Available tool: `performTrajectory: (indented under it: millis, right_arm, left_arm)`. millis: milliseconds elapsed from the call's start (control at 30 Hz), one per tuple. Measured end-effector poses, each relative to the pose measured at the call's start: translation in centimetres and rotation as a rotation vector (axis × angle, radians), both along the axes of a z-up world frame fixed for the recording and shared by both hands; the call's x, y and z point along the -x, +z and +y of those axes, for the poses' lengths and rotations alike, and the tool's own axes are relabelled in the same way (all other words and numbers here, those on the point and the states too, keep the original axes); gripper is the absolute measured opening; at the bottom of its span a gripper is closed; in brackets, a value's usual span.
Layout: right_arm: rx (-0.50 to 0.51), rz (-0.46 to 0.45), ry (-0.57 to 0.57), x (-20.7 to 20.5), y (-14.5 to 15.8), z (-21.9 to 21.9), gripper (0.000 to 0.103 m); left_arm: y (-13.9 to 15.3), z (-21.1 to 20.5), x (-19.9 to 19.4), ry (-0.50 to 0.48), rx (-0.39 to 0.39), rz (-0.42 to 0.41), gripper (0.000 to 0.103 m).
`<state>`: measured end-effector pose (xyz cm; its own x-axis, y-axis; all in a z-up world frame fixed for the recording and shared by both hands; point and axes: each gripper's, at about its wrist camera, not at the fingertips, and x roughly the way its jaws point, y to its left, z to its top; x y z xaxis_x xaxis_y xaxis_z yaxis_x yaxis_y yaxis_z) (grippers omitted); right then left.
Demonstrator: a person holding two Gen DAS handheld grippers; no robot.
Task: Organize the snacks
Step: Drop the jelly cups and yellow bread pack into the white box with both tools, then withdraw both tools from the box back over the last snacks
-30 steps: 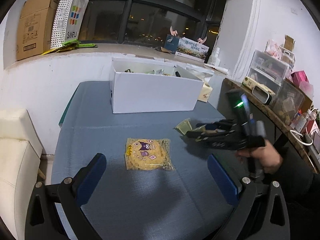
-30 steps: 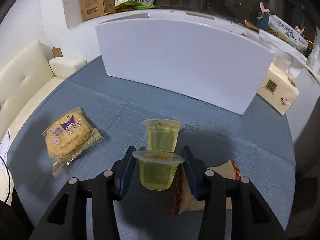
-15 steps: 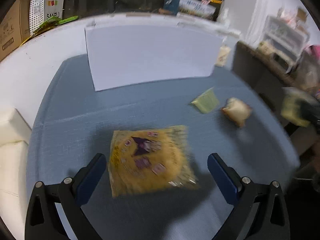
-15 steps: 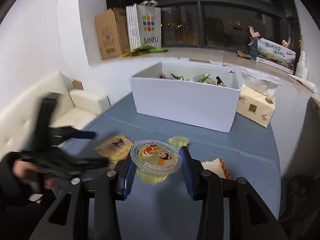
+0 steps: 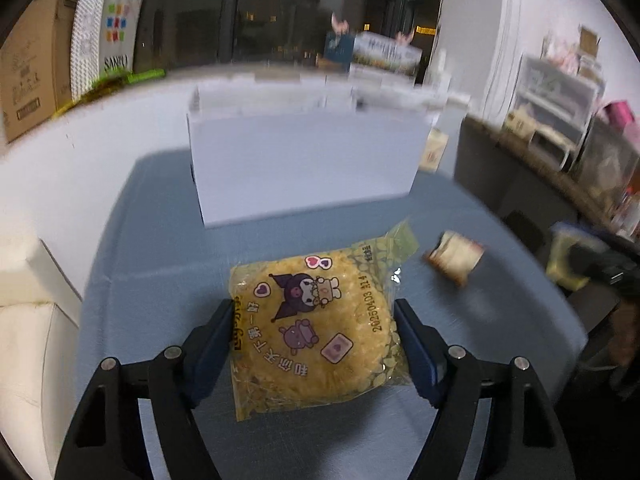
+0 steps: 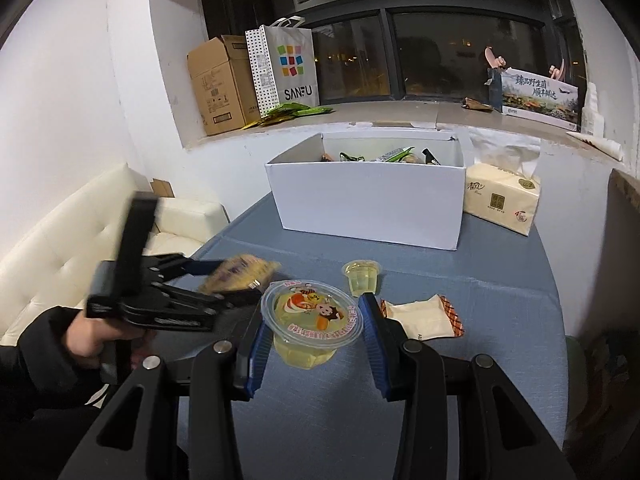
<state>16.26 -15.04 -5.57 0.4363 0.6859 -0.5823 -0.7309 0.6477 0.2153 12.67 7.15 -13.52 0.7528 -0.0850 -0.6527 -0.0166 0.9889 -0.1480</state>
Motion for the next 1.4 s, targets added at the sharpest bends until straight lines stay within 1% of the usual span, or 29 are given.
performTrajectory:
  millis: [133, 233, 367, 433, 500, 567, 667, 733, 833, 867, 933, 967, 1000, 1033, 1067, 1100, 1133, 1200, 1333, 1400]
  right_arm:
    - [-0.023, -0.002, -0.001, -0.5, 0.5, 0.0, 0.045]
    - [-0.029, 0.000, -0.010, -1.9, 1.2, 0.4, 0.045]
    - [-0.051, -0.022, -0.017, -5.4, 3.5, 1.4, 0.045]
    - [-0.063, -0.023, -0.028, -8.1, 5.0, 2.2, 0.045]
    - [-0.067, -0.039, -0.046, -10.5, 6.1, 2.9, 0.045]
    - [-0.058, -0.038, -0.069, -14.0, 7.1, 4.0, 0.045]
    - [-0.020, -0.022, -0.110, -19.6, 7.8, 5.9, 0.045]
    - [0.008, 0.003, -0.125, -23.3, 7.8, 7.5, 0.045]
    - [0.038, 0.037, -0.146, -27.3, 7.1, 9.2, 0.045]
    - [0.045, 0.049, -0.152, -28.0, 6.9, 9.5, 0.045]
    - [0.053, 0.072, -0.166, -29.5, 6.3, 10.2, 0.046]
    - [0.061, 0.082, -0.173, -30.1, 5.9, 10.6, 0.047]
    - [0.068, 0.091, -0.175, -30.7, 5.6, 10.9, 0.052]
    - [0.079, 0.102, -0.181, -31.1, 5.4, 11.1, 0.081]
    - [0.095, 0.113, -0.204, -31.5, 5.3, 11.2, 0.103]
    - [0.085, 0.109, -0.227, -31.5, 5.3, 11.0, 0.103]
    - [0.046, 0.097, -0.234, -31.2, 5.6, 10.5, 0.103]
    - [0.001, 0.089, -0.243, -31.0, 5.9, 9.7, 0.103]
    - [-0.007, 0.070, -0.233, -29.7, 6.8, 9.1, 0.103]
    - [-0.029, 0.059, -0.204, -28.5, 7.5, 8.7, 0.103]
  left_arm:
    - [3.8, 0.6, 0.5, -0.011, 0.017, -0.101, 0.081]
    - [6.6, 1.7, -1.0, -0.014, 0.039, -0.156, 0.081]
    - [10.0, 3.6, -5.0, -0.010, 0.055, -0.198, 0.081]
    - [11.1, 4.4, -7.1, -0.008, 0.059, -0.206, 0.081]
    - [12.1, 5.2, -10.1, -0.001, 0.048, -0.202, 0.081]
    - [12.4, 6.0, -13.4, 0.003, 0.037, -0.180, 0.081]
    - [11.9, 7.0, -17.9, 0.014, 0.026, -0.132, 0.081]
    - [11.4, 7.4, -19.9, 0.019, 0.014, -0.110, 0.081]
    - [10.4, 7.6, -22.6, 0.018, -0.010, -0.080, 0.081]
    - [10.1, 7.5, -22.9, 0.013, -0.019, -0.073, 0.083]
    - [9.4, 7.6, -23.9, 0.006, -0.023, -0.043, 0.093]
    - [9.1, 7.9, -24.4, 0.024, -0.015, -0.017, 0.103]
    - [9.0, 8.1, -24.4, 0.032, -0.002, -0.015, 0.103]
    - [8.9, 8.4, -24.2, 0.035, 0.016, -0.020, 0.103]
    - [8.8, 8.6, -23.8, 0.039, 0.027, -0.028, 0.103]
    - [8.8, 8.7, -23.4, 0.043, 0.028, -0.036, 0.103]
    - [8.9, 8.8, -23.1, 0.044, 0.025, -0.040, 0.103]
    - [9.1, 8.8, -22.3, 0.046, 0.012, -0.053, 0.103]
    - [10.7, 7.9, -19.9, 0.037, -0.011, -0.099, 0.103]
    - [11.6, 7.4, -18.3, 0.025, -0.013, -0.126, 0.103]
